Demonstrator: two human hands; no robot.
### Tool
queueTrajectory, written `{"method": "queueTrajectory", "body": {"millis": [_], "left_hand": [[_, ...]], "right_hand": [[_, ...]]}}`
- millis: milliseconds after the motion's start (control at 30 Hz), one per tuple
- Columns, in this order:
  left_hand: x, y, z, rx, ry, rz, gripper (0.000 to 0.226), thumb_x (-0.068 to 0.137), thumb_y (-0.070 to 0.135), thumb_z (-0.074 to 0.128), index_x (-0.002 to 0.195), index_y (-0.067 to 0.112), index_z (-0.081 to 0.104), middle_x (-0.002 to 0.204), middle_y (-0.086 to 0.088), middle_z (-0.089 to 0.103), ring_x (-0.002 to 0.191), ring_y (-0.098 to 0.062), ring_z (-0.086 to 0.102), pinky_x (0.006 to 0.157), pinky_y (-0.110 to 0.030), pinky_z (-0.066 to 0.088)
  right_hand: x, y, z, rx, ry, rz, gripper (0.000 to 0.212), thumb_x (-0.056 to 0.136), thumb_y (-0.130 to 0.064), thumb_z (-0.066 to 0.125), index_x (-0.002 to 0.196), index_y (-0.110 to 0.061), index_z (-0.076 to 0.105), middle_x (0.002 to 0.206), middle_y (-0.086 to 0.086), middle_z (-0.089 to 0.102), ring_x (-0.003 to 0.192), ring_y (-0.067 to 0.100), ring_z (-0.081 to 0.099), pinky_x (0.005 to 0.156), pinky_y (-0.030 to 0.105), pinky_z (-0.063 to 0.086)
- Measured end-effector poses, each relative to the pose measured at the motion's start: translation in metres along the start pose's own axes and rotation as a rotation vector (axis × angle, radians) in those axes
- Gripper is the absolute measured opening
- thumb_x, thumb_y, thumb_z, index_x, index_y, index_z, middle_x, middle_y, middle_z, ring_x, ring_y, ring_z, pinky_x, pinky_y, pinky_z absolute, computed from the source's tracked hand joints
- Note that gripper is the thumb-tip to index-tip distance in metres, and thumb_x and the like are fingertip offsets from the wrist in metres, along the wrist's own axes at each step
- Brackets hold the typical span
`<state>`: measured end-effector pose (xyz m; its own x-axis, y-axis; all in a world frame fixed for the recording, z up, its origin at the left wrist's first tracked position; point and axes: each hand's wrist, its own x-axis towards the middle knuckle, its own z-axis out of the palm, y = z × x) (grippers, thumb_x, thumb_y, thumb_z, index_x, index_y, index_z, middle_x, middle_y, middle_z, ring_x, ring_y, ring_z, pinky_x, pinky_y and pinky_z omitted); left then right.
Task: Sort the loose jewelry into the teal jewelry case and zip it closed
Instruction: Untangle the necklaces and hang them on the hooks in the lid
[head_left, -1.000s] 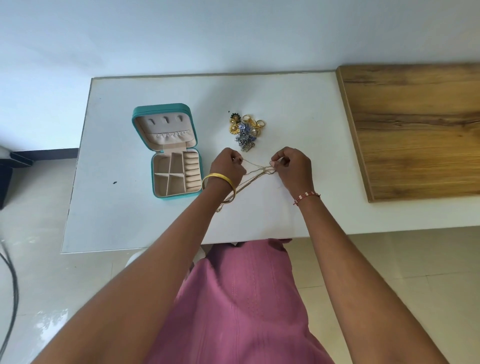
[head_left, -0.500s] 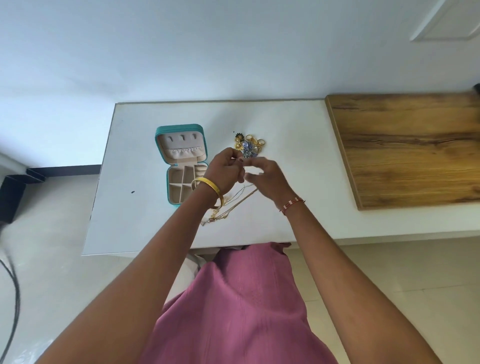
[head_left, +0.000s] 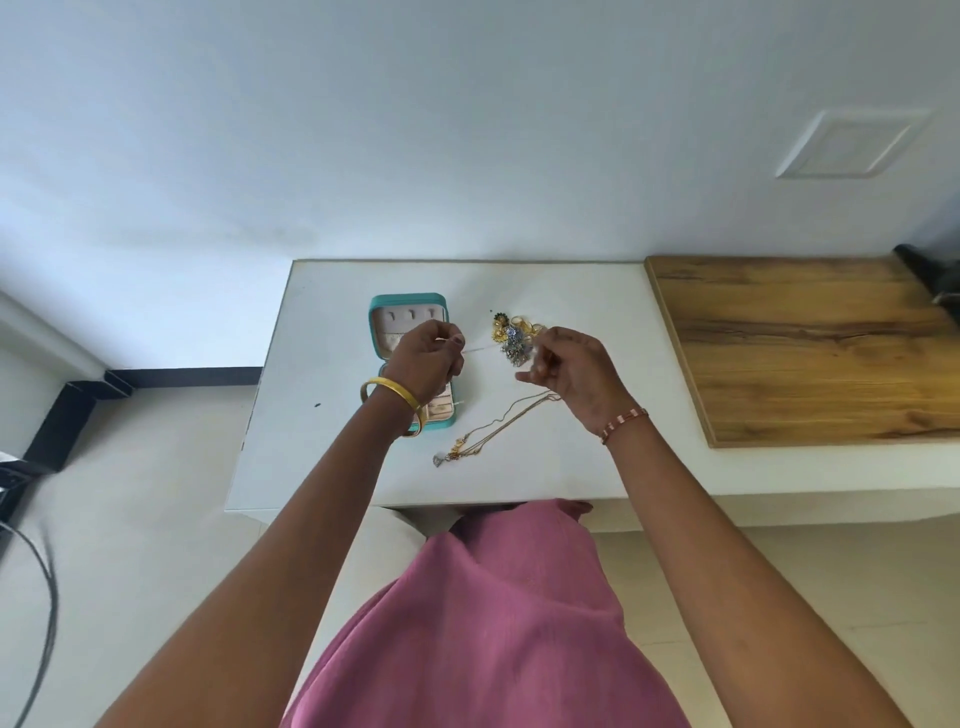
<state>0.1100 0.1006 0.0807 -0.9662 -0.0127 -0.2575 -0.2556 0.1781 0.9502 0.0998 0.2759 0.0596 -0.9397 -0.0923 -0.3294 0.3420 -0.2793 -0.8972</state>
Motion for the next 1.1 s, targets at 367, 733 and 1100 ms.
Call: {"method": "queueTrajectory", "body": {"millis": [367,733,1100], "left_hand": [[-0.019,-0.016,-0.036,0.143,-0.155,-0.142,0.017,0.095,0.021,0.046,0.104,0.011,0.057,0.068,-0.002,0.059,0.034,0.0,0.048,0.041,-0.014,0.042],[-0.035,-0.013,-0.046,0.23,-0.22,-0.055,0.028,0.089,0.017,0.056,0.117,0.015,0.059,0.108,-0.006,0.061,0.091,-0.018,0.059,0.085,-0.032,0.05],[-0.051,0.005,-0.049,-0.16,-0.107,0.082,0.021,0.094,0.01,0.046,0.081,0.016,0.061,0.073,0.004,0.07,0.07,-0.008,0.066,0.079,-0.027,0.052]], "right_hand": [[-0.017,-0.016,0.025,-0.055,-0.079,-0.012,0.026,0.089,-0.009,0.048,0.067,-0.008,0.061,0.04,-0.004,0.033,0.037,0.01,0.03,0.048,0.022,0.035],[-0.038,-0.033,0.077,-0.31,-0.287,-0.06,0.024,0.09,-0.012,0.053,0.07,-0.009,0.067,0.047,0.001,0.048,0.038,0.012,0.037,0.047,0.023,0.041],[-0.062,-0.046,0.098,-0.641,-0.159,-0.163,0.023,0.092,-0.014,0.053,0.073,-0.013,0.067,0.053,0.003,0.051,0.04,0.012,0.04,0.047,0.021,0.041]]}}
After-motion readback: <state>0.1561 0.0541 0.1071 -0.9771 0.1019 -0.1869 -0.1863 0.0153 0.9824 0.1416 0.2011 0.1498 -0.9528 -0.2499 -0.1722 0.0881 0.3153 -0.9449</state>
